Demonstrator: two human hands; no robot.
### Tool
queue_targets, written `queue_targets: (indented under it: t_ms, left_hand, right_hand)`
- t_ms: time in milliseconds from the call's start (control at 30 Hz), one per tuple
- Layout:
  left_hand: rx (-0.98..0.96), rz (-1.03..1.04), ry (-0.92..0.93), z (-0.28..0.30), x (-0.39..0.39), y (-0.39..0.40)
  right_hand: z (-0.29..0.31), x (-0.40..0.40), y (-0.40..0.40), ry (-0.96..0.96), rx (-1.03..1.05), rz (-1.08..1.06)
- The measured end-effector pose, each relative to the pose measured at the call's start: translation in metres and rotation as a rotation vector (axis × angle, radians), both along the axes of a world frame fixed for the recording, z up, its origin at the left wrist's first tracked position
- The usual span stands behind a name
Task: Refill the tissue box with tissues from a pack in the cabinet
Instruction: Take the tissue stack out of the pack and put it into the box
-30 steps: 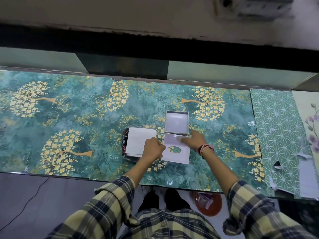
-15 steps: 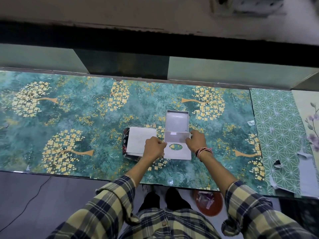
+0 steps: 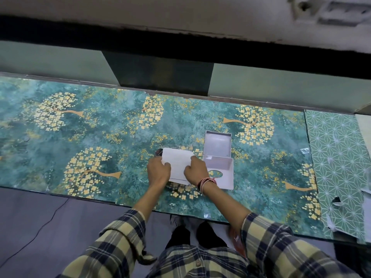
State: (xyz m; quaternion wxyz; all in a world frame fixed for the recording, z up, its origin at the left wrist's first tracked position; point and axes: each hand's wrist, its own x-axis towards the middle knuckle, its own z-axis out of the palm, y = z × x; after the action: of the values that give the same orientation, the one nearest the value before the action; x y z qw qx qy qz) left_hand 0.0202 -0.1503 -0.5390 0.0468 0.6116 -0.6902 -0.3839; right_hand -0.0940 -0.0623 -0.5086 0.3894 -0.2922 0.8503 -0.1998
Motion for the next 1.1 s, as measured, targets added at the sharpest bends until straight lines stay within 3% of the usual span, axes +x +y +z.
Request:
queue_targets:
  t_ms: [233, 633, 900, 1100]
  left_hand:
    - [0.071, -0.126, -0.027, 0.002, 0.004, -0.009]
    - [0.267, -0.184, -0.089, -0.004, -0.008, -0.023]
    - [0.534, -0.035, 0.12, -0.016, -0.002, -0.038]
    - [0.681, -0.032, 0.315, 0.005, -0.001, -0.033]
  right_hand:
    - [-0.014, 0.019, -0.014, -0.099, 0.098, -0.163]
    - [-0.029, 0.033, -0.004, -0.053, 0.136, -0.14]
    - [-0.026, 0.035, -0.001, -0.006, 0.144, -0.098]
    - [-0.014, 0.029, 0.002, -0.139, 0.039, -0.174]
